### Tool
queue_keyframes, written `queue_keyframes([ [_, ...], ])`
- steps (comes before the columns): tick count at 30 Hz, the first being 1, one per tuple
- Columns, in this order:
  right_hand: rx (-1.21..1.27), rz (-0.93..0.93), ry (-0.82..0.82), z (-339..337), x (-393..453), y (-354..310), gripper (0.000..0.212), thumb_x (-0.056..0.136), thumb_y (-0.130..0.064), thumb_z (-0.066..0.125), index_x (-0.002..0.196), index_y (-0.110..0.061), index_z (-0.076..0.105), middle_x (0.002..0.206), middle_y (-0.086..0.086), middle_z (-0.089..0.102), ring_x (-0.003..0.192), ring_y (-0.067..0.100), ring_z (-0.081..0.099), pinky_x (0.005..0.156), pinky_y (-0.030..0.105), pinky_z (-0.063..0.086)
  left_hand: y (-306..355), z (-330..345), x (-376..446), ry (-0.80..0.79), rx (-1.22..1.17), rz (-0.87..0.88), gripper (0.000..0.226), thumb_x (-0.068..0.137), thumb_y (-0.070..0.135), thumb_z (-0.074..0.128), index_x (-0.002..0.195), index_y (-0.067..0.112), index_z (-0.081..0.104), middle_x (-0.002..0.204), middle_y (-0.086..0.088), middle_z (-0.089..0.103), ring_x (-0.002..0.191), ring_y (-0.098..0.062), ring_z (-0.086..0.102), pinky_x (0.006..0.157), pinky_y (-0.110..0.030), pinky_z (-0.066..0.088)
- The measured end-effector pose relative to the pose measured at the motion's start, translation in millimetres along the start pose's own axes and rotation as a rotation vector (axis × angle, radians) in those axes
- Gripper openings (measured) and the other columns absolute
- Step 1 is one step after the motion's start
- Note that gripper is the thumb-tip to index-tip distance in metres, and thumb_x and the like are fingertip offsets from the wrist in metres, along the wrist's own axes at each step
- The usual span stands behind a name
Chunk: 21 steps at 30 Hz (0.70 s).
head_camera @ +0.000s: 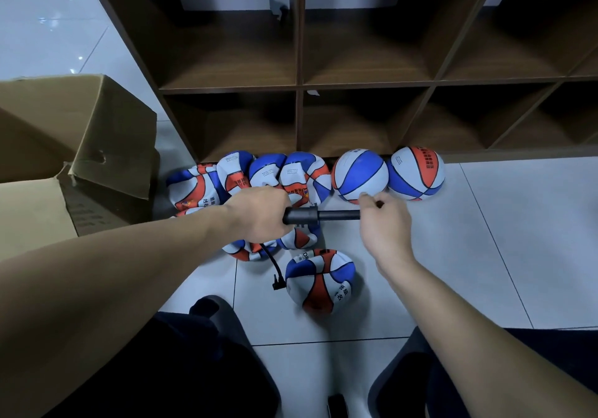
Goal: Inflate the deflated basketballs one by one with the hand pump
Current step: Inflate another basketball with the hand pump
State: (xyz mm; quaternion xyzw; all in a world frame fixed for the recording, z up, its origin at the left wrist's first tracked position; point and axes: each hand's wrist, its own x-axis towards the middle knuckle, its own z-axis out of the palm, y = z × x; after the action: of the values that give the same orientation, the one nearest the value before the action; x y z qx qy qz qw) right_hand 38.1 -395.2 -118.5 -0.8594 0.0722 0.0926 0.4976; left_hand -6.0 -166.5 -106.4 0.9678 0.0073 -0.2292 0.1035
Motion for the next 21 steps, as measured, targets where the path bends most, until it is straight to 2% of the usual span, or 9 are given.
queue_keyframes([
  [3,-0.012,-0.023,-0.046,11.3,-17.0,0.7,0.041,0.106,-0.030,0.054,0.071,-0.008,0.047,0.066,0.004,0.050,0.063,0.021,0.045,0.059,0.037,0.039,6.9,0.4,-1.0,0.022,0.049,0.018,0.021,0.096,0.037,0.062,0.079,0.025,0.064,0.067,0.001,0.065,0.062,-0.019,0.062,0.054,-0.035,0.050],
  [5,0.008,-0.022,-0.072,15.0,-23.5,-4.5,0.044,0.108,-0.030,0.052,0.069,-0.011,0.045,0.064,-0.001,0.048,0.062,0.019,0.044,0.057,0.035,0.037,12.7,0.2,-1.1,0.047,0.066,0.020,0.019,0.094,0.037,0.063,0.079,0.025,0.063,0.068,0.001,0.064,0.061,-0.020,0.060,0.053,-0.032,0.044],
  [8,0.040,-0.027,-0.087,17.8,-26.4,-14.7,0.048,0.110,-0.035,0.051,0.066,-0.016,0.040,0.062,-0.005,0.044,0.055,0.011,0.045,0.053,0.025,0.037,22.5,1.2,1.4,0.077,0.042,0.023,0.020,0.091,0.037,0.065,0.077,0.024,0.063,0.066,0.001,0.063,0.059,-0.020,0.060,0.053,-0.033,0.049],
  [10,0.047,-0.027,-0.101,19.3,-29.2,-19.1,0.048,0.110,-0.036,0.052,0.068,-0.017,0.043,0.064,-0.004,0.046,0.051,0.002,0.050,0.045,0.014,0.036,26.4,2.4,3.3,0.083,0.028,0.026,0.021,0.090,0.038,0.066,0.076,0.023,0.064,0.066,0.001,0.064,0.060,-0.021,0.062,0.055,-0.036,0.054],
  [12,0.070,-0.009,-0.112,20.3,-30.8,-19.3,0.046,0.111,-0.036,0.053,0.069,-0.016,0.045,0.065,-0.004,0.047,0.048,-0.003,0.050,0.042,0.010,0.035,28.0,2.0,4.3,0.081,0.043,0.035,0.022,0.091,0.040,0.066,0.077,0.023,0.065,0.067,0.001,0.065,0.062,-0.021,0.063,0.055,-0.036,0.054],
  [16,0.100,-0.011,-0.123,20.3,-25.0,-14.7,0.049,0.110,-0.039,0.054,0.068,-0.018,0.043,0.061,-0.007,0.043,0.048,0.002,0.046,0.045,0.013,0.035,25.5,-1.7,5.5,0.081,0.064,0.074,0.027,0.094,0.046,0.064,0.078,0.024,0.066,0.068,0.001,0.065,0.063,-0.022,0.064,0.052,-0.031,0.045],
  [19,0.079,-0.007,-0.132,15.2,-13.4,-14.9,0.051,0.108,-0.041,0.055,0.066,-0.018,0.040,0.052,-0.012,0.036,0.052,0.010,0.037,0.055,0.028,0.035,23.7,-3.3,6.3,0.096,0.027,0.096,0.027,0.096,0.047,0.063,0.080,0.025,0.065,0.068,0.002,0.065,0.063,-0.022,0.065,0.053,-0.031,0.044],
  [21,0.066,0.016,-0.115,6.9,-2.1,-14.1,0.048,0.106,-0.038,0.059,0.066,-0.018,0.039,0.050,-0.012,0.034,0.054,0.014,0.034,0.057,0.031,0.032,20.5,-4.5,6.1,0.086,0.000,0.088,0.025,0.097,0.045,0.064,0.080,0.026,0.063,0.068,0.002,0.064,0.062,-0.020,0.063,0.054,-0.031,0.043],
])
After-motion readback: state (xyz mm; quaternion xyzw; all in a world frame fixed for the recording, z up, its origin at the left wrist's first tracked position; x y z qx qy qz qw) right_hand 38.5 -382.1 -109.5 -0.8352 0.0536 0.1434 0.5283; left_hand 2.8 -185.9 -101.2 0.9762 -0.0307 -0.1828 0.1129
